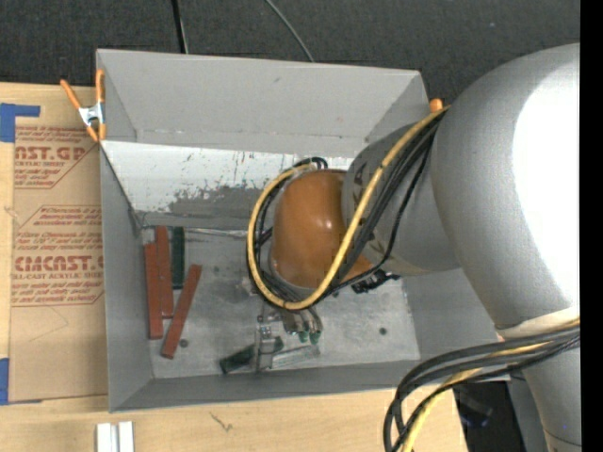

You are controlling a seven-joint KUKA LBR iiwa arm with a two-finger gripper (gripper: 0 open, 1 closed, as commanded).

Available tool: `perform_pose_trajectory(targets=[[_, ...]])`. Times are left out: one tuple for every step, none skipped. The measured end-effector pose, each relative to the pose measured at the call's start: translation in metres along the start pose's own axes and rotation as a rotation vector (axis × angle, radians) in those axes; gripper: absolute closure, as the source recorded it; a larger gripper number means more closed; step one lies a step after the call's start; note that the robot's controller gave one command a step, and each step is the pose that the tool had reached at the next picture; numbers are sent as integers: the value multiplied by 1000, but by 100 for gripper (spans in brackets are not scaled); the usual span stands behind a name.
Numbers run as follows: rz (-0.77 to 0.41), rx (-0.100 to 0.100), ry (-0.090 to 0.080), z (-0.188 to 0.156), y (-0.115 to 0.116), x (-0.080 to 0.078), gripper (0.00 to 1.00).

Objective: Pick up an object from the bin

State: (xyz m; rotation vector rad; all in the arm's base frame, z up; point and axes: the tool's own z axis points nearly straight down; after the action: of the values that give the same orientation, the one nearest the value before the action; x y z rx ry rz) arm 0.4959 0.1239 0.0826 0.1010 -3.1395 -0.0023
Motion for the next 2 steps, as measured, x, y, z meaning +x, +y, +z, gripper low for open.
perform_pose_trajectory(targets=[[51,1,-1,5,5,6,0],[-219,0,-1,13,16,15,100]])
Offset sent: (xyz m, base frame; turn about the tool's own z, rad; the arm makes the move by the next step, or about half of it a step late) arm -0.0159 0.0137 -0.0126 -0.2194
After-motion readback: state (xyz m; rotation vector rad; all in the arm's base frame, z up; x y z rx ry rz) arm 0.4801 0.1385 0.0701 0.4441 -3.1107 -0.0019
